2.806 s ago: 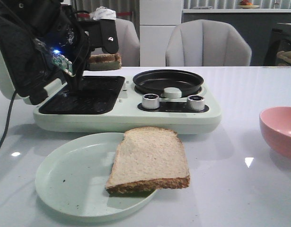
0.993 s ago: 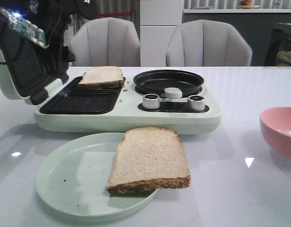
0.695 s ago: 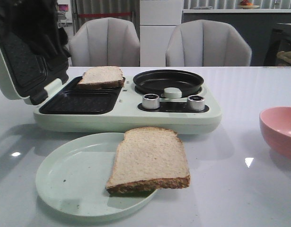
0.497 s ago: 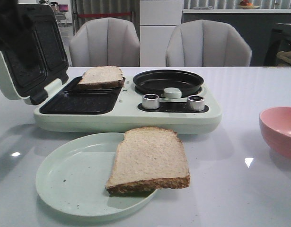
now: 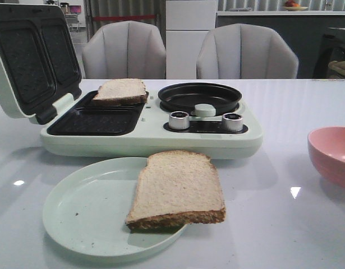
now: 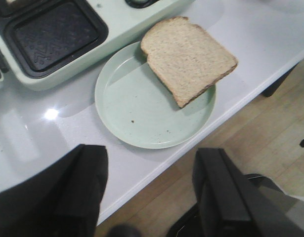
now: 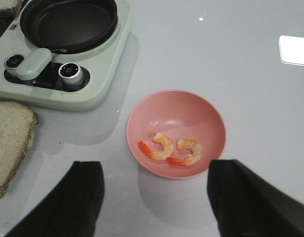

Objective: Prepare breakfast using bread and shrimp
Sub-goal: 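Open the left gripper and withdraw it from the sandwich maker, then reach the right gripper to the remaining bread slice and grasp it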

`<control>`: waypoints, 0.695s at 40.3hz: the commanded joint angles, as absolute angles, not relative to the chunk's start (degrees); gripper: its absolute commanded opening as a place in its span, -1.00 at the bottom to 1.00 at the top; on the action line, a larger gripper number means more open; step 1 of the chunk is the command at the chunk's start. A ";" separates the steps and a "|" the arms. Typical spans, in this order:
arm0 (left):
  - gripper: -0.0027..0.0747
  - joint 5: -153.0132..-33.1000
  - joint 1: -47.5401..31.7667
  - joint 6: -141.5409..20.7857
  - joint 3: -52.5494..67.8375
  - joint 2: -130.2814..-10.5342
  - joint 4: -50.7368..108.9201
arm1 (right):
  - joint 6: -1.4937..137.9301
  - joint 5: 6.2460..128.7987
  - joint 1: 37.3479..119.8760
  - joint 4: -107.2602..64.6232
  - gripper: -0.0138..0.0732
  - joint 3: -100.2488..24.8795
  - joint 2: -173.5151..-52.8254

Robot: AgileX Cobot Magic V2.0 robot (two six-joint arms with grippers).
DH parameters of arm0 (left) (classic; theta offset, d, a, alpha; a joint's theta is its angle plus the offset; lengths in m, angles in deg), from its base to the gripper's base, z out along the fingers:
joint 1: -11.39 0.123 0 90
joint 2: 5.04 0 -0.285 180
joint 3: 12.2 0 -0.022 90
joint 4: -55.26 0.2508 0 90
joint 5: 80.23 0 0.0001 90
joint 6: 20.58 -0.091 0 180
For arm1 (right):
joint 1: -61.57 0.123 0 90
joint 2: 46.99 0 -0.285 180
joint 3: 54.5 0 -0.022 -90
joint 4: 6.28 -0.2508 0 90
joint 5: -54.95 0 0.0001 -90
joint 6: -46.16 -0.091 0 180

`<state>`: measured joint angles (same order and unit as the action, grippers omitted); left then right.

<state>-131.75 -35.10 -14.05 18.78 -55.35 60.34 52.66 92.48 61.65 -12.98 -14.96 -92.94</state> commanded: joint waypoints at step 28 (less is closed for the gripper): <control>-0.13 -126.52 -35.60 -14.73 19.78 -49.56 59.19 | 65.79 104.06 61.77 -45.29 0.58 -16.55 -107.73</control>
<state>-131.18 -35.10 -14.79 21.14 -49.68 59.42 60.61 103.98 61.76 -36.27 -14.96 -104.39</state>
